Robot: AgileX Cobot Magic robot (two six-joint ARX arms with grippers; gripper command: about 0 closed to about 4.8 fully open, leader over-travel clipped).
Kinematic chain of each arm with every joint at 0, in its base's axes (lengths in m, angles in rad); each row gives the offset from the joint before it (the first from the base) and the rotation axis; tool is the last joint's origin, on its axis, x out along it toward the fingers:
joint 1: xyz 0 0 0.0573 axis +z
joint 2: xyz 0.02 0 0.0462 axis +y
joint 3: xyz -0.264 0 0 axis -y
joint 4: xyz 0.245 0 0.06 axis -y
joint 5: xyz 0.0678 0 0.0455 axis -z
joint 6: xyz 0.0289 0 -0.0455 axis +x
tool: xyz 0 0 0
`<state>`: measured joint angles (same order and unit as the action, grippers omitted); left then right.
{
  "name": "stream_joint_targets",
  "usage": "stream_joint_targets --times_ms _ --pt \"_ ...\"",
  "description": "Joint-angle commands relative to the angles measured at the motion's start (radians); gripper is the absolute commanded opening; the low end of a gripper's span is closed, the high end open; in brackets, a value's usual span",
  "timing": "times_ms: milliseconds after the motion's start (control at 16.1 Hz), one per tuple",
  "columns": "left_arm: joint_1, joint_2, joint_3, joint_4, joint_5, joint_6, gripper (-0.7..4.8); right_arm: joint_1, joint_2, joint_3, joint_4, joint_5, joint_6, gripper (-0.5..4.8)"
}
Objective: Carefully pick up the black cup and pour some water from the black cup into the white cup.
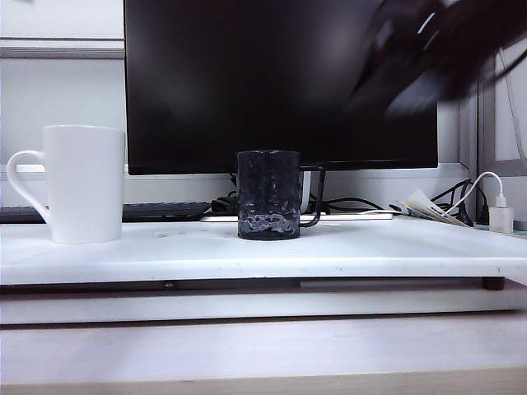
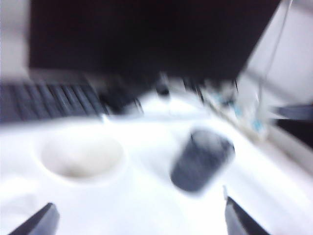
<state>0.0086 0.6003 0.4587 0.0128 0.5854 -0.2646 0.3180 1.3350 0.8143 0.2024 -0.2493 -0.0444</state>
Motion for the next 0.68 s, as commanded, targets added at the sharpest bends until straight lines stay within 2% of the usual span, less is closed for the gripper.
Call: stream_joint_targets --times_ms 62,249,373,560,684 --pt "-0.114 0.094 0.003 0.034 -0.023 0.002 4.79 0.034 0.113 0.003 0.057 0.003 0.027 3.67" --pt "-0.263 0.146 0.003 0.100 -0.182 0.032 4.79 0.037 0.140 -0.002 0.060 0.003 0.028 3.67" --pt "-0.322 0.171 0.002 0.131 -0.279 0.048 4.79 0.039 0.143 -0.002 0.065 0.003 0.028 3.68" --pt "-0.327 0.183 0.002 0.130 -0.343 0.048 4.79 0.052 0.156 -0.007 0.040 -0.029 0.038 3.68" --pt "-0.327 0.183 0.002 0.130 -0.342 0.048 4.79 0.056 0.157 -0.020 0.046 -0.042 0.038 3.67"
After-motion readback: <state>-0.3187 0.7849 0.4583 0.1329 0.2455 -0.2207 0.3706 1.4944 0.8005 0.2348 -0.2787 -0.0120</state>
